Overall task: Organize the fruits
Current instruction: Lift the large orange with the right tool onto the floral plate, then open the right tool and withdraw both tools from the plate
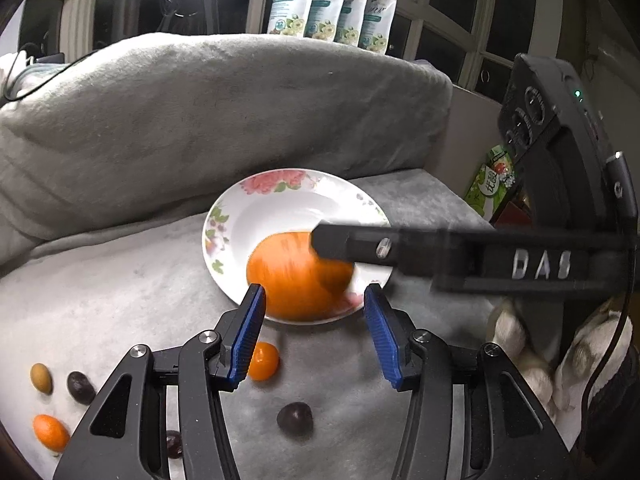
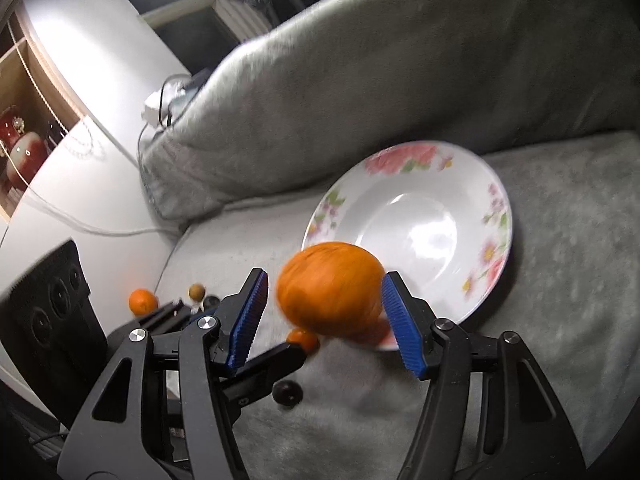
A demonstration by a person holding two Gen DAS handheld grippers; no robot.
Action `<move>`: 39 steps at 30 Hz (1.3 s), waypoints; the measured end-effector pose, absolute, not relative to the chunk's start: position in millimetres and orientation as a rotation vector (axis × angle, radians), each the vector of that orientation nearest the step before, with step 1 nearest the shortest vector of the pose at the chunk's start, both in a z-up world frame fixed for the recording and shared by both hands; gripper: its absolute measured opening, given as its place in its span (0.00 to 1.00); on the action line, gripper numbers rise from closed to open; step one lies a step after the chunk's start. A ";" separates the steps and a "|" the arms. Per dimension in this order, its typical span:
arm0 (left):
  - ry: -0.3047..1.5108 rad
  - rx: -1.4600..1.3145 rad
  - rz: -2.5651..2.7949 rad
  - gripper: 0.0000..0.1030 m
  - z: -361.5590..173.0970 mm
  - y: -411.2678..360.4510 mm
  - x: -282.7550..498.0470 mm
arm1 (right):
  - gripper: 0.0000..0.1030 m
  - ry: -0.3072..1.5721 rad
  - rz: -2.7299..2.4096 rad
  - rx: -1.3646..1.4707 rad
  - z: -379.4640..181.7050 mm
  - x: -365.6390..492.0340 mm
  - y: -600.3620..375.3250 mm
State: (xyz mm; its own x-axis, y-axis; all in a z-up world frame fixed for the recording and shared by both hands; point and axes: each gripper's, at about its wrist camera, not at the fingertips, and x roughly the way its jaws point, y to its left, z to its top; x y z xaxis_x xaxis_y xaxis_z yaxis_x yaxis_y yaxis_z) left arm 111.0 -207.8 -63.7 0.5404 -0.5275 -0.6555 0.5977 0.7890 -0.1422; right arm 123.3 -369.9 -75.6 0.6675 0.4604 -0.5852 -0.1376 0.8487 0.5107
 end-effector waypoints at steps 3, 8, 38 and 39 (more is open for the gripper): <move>0.734 0.101 -0.660 0.49 -61.3 -201.8 107.7 | 0.61 0.735 0.327 0.433 -64.4 119.0 -373.4; 0.718 0.085 -0.644 0.49 -54.8 -190.2 102.3 | 0.65 0.705 0.307 0.417 -53.1 110.1 -375.4; 0.610 0.017 -0.482 0.77 -28.6 -103.7 70.7 | 0.82 0.619 0.250 0.247 -40.3 62.6 -339.3; 0.610 0.019 -0.463 0.77 -29.0 -96.7 69.7 | 0.82 0.614 0.250 0.248 -40.3 61.7 -338.7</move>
